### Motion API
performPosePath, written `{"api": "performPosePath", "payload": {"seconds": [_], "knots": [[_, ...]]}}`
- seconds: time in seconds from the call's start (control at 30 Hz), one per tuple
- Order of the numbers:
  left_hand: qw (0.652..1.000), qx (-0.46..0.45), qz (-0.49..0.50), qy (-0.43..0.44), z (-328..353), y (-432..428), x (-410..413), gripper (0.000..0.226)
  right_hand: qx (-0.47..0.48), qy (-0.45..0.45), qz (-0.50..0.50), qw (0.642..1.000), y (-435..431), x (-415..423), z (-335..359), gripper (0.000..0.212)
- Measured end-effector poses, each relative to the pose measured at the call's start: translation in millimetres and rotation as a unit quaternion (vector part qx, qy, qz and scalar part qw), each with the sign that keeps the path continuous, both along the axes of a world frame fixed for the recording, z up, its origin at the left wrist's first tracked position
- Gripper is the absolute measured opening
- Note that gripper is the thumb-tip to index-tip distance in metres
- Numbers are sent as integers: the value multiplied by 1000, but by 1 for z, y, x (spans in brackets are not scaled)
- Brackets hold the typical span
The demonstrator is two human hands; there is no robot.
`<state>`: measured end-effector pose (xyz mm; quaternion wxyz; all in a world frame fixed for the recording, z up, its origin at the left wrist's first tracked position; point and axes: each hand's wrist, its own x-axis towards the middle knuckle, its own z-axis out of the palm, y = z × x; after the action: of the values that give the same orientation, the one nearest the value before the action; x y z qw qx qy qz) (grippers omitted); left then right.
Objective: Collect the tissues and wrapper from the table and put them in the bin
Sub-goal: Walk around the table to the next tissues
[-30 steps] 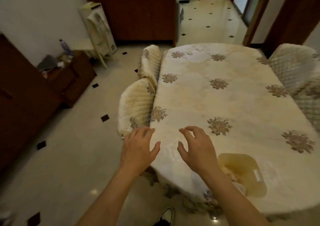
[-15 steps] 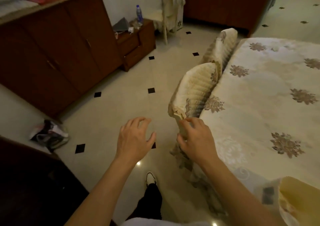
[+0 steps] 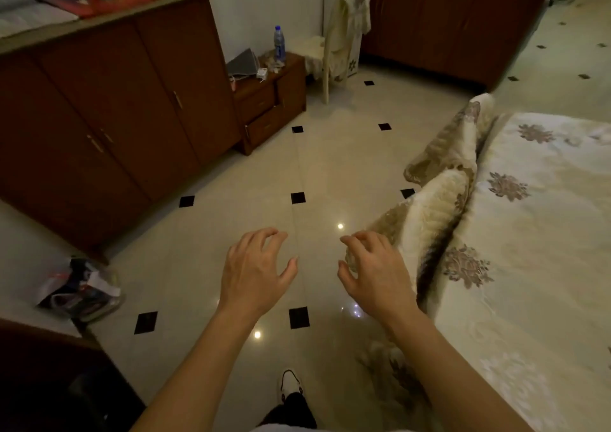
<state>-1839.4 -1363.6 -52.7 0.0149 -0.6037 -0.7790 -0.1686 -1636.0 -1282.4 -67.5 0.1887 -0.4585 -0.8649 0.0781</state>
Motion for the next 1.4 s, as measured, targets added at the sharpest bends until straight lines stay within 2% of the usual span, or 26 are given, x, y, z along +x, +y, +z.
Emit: {"api": "performPosePath", "payload": {"seconds": [0.23,0.6,0.87,1.1,1.4], "knots": [[1000,-2,-20,-4,0,68,-85,46,14,14,-32,999,57,-71,0,39],[999,-8,-54,2,-12,178,-139,45,9,-3,-50,999,156,-122,-7,38],[996,-16,-84,23,-13,324,-157,44,-1,20,-82,996,283,-152,-14,40],[991,-21,-126,30,0,467,-150,47,-7,34,-128,991,398,-145,-9,40],[984,-32,-175,10,-1,593,-138,47,-27,38,-180,983,504,-128,-12,38]]}}
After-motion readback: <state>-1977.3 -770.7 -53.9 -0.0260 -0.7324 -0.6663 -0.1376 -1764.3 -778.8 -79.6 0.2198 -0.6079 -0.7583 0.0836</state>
